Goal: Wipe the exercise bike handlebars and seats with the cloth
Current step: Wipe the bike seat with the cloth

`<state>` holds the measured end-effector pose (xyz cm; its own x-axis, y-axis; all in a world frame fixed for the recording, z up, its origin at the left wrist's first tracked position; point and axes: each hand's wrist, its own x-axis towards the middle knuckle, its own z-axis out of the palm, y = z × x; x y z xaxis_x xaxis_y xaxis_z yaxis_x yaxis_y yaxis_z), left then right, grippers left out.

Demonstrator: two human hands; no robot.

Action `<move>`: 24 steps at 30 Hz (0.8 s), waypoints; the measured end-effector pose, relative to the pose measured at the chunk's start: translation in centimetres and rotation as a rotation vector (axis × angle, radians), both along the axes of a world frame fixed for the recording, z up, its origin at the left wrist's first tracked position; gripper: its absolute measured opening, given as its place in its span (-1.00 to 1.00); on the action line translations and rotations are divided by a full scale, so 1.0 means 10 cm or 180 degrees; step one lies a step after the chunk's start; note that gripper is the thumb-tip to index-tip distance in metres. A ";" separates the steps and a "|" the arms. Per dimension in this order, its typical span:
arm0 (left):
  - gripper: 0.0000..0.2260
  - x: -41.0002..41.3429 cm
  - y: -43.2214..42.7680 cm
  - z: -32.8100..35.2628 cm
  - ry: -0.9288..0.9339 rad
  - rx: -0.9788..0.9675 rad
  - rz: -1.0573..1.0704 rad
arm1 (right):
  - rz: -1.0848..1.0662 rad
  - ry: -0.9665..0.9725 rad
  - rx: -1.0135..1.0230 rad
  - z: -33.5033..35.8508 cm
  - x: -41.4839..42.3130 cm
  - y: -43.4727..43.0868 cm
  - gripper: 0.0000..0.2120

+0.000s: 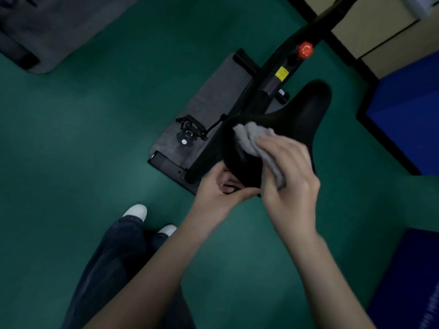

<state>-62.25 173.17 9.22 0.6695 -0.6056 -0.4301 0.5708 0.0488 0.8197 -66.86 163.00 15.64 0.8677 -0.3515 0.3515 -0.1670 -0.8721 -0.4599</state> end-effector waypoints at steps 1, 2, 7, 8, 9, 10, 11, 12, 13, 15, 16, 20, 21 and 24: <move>-0.59 0.01 0.01 0.00 -0.0025 0.0056 -0.0051 | -0.0247 -0.0112 -0.0024 -0.04 -0.12 0.00 -0.70; -0.58 0.03 0.02 0.01 -0.0064 0.0116 -0.0131 | -0.0583 -0.0213 -0.0040 -0.07 -0.23 -0.02 -0.72; -0.61 0.11 0.07 0.04 -0.0072 0.0235 -0.0412 | -0.2171 -0.0621 0.0430 -0.17 -0.49 0.00 -0.76; -0.61 0.12 0.08 0.05 -0.0078 0.0274 -0.0488 | -0.2438 -0.0735 0.0689 -0.17 -0.47 0.01 -0.75; -0.60 0.14 0.09 0.06 -0.0093 0.0312 -0.0588 | -0.2624 -0.0830 0.0893 -0.17 -0.44 0.02 -0.75; -0.59 0.17 0.11 0.09 -0.0149 0.0369 -0.0726 | -0.2744 -0.0897 0.0992 -0.16 -0.42 0.04 -0.74; -0.61 0.21 0.13 0.10 -0.0226 0.0443 -0.0847 | -0.2787 -0.0915 0.0987 -0.15 -0.39 0.08 -0.74; -0.64 0.26 0.15 0.12 -0.0340 0.0539 -0.0961 | -0.2769 -0.0919 0.0917 -0.13 -0.36 0.13 -0.73; -0.67 0.33 0.17 0.14 -0.0460 0.0651 -0.1062 | -0.2683 -0.0897 0.0812 -0.11 -0.33 0.19 -0.73; -0.70 0.45 0.21 0.18 -0.0649 0.0851 -0.1273 | -0.2361 -0.0768 0.0628 -0.08 -0.34 0.28 -0.72; -0.71 0.49 0.22 0.21 -0.0708 0.0929 -0.1378 | -0.2168 -0.0676 0.0606 -0.06 -0.37 0.30 -0.72; -0.73 0.62 0.28 0.39 -0.0911 0.1156 -0.1755 | -0.2152 -0.0403 0.0847 0.09 -0.52 0.27 -0.71; -0.74 0.64 0.30 0.44 -0.1012 0.1221 -0.1829 | -0.2360 -0.0431 0.1037 0.15 -0.57 0.26 -0.72; -0.81 0.71 0.34 0.59 -0.1418 0.1402 -0.1988 | -0.2917 -0.0593 0.1676 0.33 -0.74 0.30 -0.76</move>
<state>-55.12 176.57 15.10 0.4329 -0.7575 -0.4887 0.0107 -0.5377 0.8430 -74.25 166.04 18.94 0.1447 -0.9873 0.0653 -0.5455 -0.1347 -0.8272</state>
